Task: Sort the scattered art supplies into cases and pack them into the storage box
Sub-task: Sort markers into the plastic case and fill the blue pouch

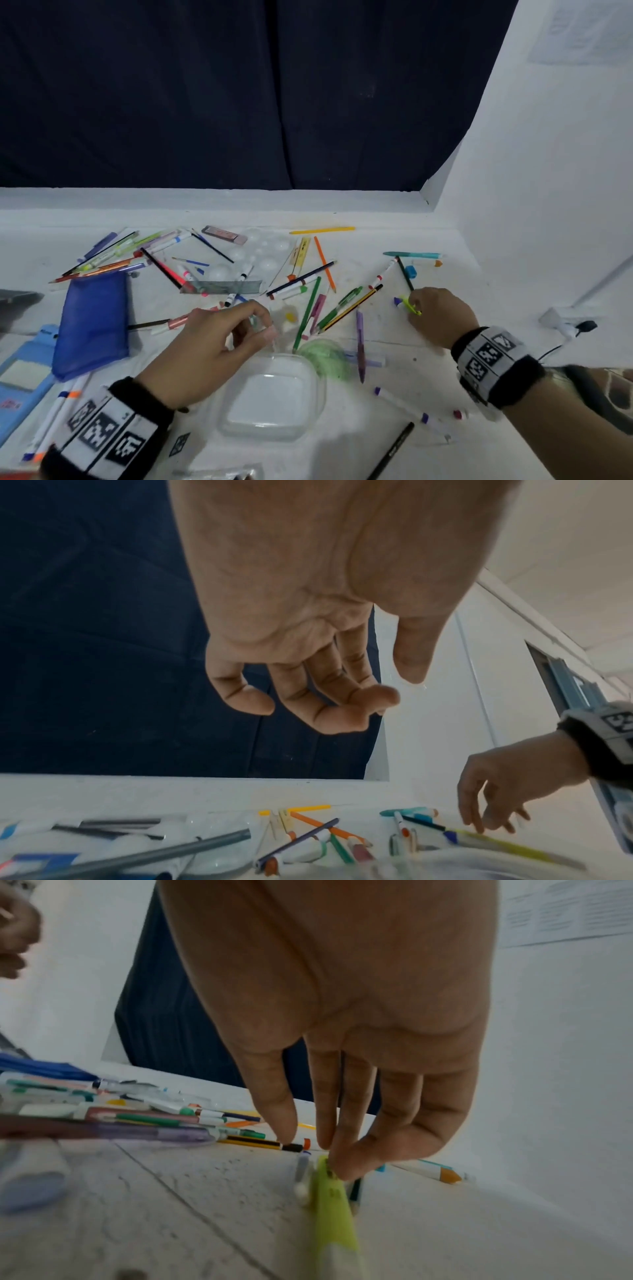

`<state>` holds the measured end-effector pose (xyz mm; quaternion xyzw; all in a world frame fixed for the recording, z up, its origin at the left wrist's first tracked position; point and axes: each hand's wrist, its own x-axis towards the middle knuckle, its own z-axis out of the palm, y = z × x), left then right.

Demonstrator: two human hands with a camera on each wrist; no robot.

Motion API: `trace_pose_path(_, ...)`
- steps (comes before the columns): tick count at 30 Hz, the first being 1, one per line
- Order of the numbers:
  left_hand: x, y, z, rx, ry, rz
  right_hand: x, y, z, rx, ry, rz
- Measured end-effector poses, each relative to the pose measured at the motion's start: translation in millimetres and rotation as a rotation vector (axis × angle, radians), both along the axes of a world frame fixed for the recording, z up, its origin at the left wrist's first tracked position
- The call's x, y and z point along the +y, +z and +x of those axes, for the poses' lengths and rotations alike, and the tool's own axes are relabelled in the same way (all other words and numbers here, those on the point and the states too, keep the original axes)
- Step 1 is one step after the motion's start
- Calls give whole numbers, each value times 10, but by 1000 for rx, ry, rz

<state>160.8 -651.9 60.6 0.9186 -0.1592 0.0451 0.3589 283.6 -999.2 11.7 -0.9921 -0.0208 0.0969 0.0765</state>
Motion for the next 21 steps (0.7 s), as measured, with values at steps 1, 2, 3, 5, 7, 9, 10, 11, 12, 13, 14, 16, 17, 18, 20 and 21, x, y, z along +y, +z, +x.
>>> trace_pose_path(1, -14, 8, 116, 4, -11, 28, 3, -4, 44, -1, 3, -32)
trace_pose_path(2, -25, 16, 242, 7, -26, 56, 17, 0, 85, -3, 15, -53)
trace_pose_path(3, -31, 23, 373, 11, -39, 91, 31, 2, 127, -4, 31, -65)
trace_pose_path(5, -44, 36, 640, 25, -29, 226, 59, 15, 206, 3, 55, -78)
trace_pose_path(7, -68, 28, 894, 59, 4, 406, 77, 17, 267, 29, 66, -88)
trace_pose_path(9, -115, -1, 1109, 112, 19, 539, 92, -1, 305, 54, 75, -75)
trace_pose_path(10, -145, -24, 1198, 146, 16, 591, 102, -6, 317, 64, 76, -63)
trace_pose_path(11, -174, -55, 1278, 178, 4, 643, 110, -10, 325, 70, 76, -52)
trace_pose_path(12, -204, -87, 1348, 204, -10, 699, 117, -6, 332, 74, 76, -45)
trace_pose_path(13, -229, -125, 1410, 225, -22, 750, 118, -7, 340, 75, 74, -38)
trace_pose_path(14, -256, -152, 1460, 239, -33, 791, 118, -2, 346, 80, 66, -27)
trace_pose_path(16, -295, -213, 1552, 267, -50, 850, 106, 9, 344, 96, 32, 28)
trace_pose_path(17, -312, -233, 1588, 279, -57, 872, 103, 14, 339, 99, 12, 77)
trace_pose_path(18, -326, -248, 1625, 287, -66, 892, 105, 28, 328, 98, -1, 137)
trace_pose_path(20, -365, -265, 1673, 293, -79, 922, 130, 78, 287, 65, -7, 277)
trace_pose_path(21, -392, -274, 1689, 293, -87, 935, 151, 112, 255, 29, -5, 359)
